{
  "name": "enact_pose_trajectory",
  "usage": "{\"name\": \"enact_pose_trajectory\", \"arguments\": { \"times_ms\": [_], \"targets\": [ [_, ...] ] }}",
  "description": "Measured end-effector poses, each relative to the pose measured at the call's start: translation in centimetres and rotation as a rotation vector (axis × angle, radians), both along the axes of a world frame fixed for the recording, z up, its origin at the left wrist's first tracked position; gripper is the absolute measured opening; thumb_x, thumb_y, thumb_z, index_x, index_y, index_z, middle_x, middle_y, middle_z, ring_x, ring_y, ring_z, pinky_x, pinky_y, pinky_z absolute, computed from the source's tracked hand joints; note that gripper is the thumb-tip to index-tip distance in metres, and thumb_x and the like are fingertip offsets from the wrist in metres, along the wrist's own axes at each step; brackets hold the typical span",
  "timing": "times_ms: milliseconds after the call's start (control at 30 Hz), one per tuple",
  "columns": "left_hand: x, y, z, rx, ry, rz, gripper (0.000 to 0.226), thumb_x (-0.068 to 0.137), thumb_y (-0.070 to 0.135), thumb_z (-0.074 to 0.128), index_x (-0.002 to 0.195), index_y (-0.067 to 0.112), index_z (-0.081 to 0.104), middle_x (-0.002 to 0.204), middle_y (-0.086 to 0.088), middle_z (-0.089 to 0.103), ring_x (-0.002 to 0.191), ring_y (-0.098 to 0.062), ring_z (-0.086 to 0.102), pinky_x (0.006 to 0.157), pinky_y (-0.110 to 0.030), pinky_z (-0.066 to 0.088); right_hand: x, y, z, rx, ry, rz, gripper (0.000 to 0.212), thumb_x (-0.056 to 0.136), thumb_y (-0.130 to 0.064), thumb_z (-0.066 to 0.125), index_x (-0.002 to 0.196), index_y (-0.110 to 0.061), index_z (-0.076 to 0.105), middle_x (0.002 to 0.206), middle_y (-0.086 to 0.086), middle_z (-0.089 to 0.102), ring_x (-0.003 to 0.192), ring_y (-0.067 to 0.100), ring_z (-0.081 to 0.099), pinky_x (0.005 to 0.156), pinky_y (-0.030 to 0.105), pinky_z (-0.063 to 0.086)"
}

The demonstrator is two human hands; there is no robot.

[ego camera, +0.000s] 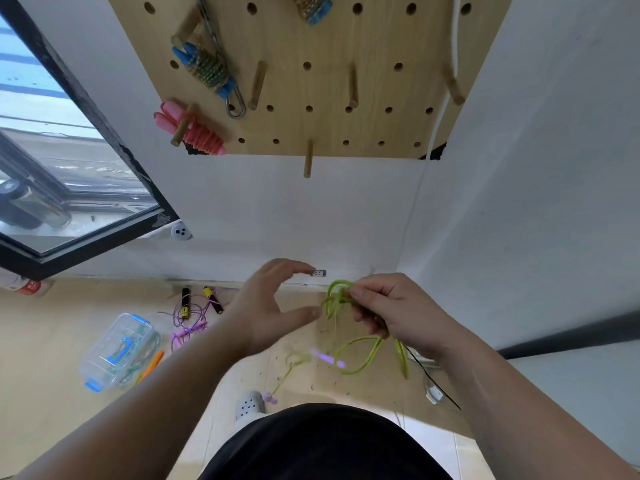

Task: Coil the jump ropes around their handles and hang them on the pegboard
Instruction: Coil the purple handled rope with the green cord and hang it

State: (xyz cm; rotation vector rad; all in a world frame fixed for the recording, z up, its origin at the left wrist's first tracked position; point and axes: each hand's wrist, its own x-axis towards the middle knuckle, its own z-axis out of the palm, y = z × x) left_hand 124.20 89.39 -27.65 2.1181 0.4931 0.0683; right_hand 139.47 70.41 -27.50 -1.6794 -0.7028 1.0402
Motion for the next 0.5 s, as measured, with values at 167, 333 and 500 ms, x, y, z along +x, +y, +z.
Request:
{"name": "enact_pose_trajectory", "arguments": {
  "times_ms": [167,333,500],
  "targets": [
    [0.7,-3.5,0.3,-0.284,-0.051,0.084,0.029,0.080,0.033,0.077,0.104,0.042,0.064,0.098,0.005,0.071,0.084,-0.022,0.071,0.087,-0.054,0.056,-0.9,0.5,-0.1,0.037,-0.067,0.001,0.032,0.106,-0.021,0.051,0.081,-0.008,0.066,0.072,0.008,0.064,0.057,0.021,0.056,0.052,0.029,0.042],
    [0.8,-4.2,-0.6,-0.285,-0.044,0.178,0.036,0.075,0.039,0.079,0.104,0.042,0.059,0.077,-0.013,0.058,0.064,-0.023,0.054,0.063,-0.046,0.046,-1.0,0.6,-0.1,0.077,-0.085,-0.235,0.033,0.107,-0.018,0.047,0.078,-0.012,0.062,0.080,0.006,0.069,0.070,0.023,0.062,0.063,0.035,0.051],
    [0.6,-2.7,-0.6,-0.110,0.041,0.183,0.029,0.078,0.035,0.085,0.095,0.031,0.062,0.053,0.013,0.040,0.052,-0.009,0.037,0.058,-0.028,0.035,-0.5,0.3,0.3,0.193,0.210,-0.472,0.038,0.107,-0.013,0.043,0.072,-0.008,0.059,0.070,0.011,0.060,0.064,0.029,0.059,0.075,0.041,0.054]
  ]
}}
